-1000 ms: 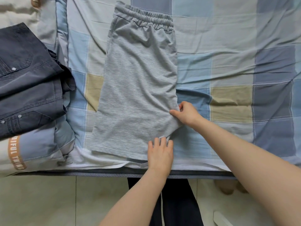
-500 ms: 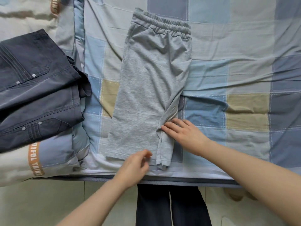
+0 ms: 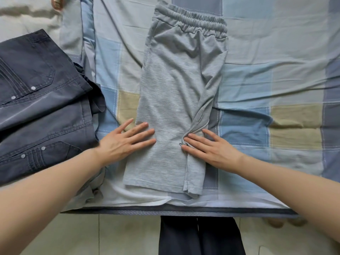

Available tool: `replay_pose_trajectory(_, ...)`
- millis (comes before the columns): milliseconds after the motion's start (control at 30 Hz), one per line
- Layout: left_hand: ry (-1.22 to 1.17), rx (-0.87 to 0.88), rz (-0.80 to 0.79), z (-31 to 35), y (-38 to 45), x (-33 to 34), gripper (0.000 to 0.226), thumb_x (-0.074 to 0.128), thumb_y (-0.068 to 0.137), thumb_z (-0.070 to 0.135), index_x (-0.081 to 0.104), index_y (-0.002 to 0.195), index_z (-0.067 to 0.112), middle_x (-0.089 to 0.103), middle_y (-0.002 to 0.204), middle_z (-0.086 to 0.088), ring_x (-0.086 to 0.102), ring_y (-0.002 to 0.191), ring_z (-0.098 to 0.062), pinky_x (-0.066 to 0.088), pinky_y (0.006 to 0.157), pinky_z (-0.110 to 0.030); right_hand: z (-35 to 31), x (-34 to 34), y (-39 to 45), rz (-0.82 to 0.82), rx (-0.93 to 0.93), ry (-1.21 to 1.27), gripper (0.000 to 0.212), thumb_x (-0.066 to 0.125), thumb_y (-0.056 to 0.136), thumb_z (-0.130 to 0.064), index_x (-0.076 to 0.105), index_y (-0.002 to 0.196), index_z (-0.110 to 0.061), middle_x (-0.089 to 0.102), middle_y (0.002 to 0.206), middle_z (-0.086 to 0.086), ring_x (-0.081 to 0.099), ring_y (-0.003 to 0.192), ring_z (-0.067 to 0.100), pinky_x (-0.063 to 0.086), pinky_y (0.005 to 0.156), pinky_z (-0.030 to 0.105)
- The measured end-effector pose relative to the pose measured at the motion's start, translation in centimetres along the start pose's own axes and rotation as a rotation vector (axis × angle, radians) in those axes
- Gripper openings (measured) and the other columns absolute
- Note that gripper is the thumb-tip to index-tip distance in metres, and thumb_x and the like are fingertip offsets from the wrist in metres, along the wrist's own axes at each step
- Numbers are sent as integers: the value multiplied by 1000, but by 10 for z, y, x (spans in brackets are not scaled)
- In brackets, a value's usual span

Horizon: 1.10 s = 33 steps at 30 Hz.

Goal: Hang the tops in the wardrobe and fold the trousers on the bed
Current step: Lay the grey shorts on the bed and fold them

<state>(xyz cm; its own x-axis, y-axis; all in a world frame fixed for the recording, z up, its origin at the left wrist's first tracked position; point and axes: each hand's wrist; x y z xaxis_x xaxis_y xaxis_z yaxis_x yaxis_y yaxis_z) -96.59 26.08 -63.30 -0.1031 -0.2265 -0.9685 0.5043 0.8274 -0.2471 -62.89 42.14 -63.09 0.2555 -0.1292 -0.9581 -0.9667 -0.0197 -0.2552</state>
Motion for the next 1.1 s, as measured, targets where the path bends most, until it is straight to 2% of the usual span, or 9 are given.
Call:
replay_pose_trajectory(300,-15,84,-44,16,7,-9,53,19,101,17,37,151,27,34,157,-7,33,143,-34,16,112,-64,21,-5,-20,30,-102,66,49,21,101,-11,47,141,-19,43,148,1,38,138,22,27,110,52)
replay_pose_trajectory(467,-406,37,-192,59,22,-43,66,24,84,22,43,147,30,35,155,4,27,146,-24,7,116,-53,32,-17,-54,-118,-125,285,43,29,101,-36,42,143,-32,41,148,-10,36,138,10,27,110,35)
replay_pose_trajectory(533,-788,-155,-324,70,27,-47,56,25,95,22,41,148,26,32,155,14,17,148,-11,3,120,-40,32,-27,-59,-195,34,632,42,31,102,-42,45,141,-34,45,145,-17,36,134,-1,29,110,22)
replay_pose_trajectory(600,-1198,-531,-339,67,40,-51,46,36,102,32,60,128,2,61,133,-8,50,129,-18,28,114,-35,34,-37,-60,-226,401,1054,32,41,102,-27,60,127,-23,60,129,-13,50,116,-9,37,108,29)
replay_pose_trajectory(667,-1605,-983,-162,56,52,-61,66,41,101,49,67,101,-11,72,104,-20,64,95,-20,47,94,-37,36,-47,-54,-94,822,1469,30,42,102,-28,68,100,-14,71,100,-3,61,91,-6,46,99,42)
replay_pose_trajectory(800,-1848,-1416,85,55,57,-65,40,42,104,34,70,106,5,74,98,-17,70,94,-31,57,79,-29,41,-56,-40,179,1214,1969,42,40,94,-53,61,113,-22,73,103,1,71,90,17,56,76,34)
replay_pose_trajectory(867,-1731,-1442,141,65,54,-65,28,48,102,25,67,108,5,73,96,-17,69,97,-36,55,82,-34,37,-56,-35,376,1347,1830,28,46,98,-37,54,116,-18,69,107,9,69,83,19,57,66,30)
replay_pose_trajectory(933,-1491,-1339,153,78,48,-60,19,57,95,14,62,114,11,71,97,-11,67,95,-30,51,86,-38,34,-53,-43,520,1286,1357,27,56,95,-18,50,122,-15,63,114,12,64,89,18,54,75,28)
replay_pose_trajectory(1100,-440,-730,180,72,36,-51,76,45,73,-7,40,142,25,49,137,-4,47,122,-28,33,93,-44,51,-42,-66,290,537,196,61,40,83,3,43,142,-12,45,144,11,41,133,31,35,106,42)
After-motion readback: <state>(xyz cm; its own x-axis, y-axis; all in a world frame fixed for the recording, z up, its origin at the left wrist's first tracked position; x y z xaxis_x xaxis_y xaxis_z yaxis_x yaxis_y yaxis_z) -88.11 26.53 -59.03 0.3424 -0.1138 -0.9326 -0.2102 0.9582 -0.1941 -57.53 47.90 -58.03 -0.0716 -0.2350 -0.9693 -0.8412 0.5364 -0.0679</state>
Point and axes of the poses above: each hand's wrist, its own y-axis towards the middle knuckle, its own x-axis out of the palm, z = x × y
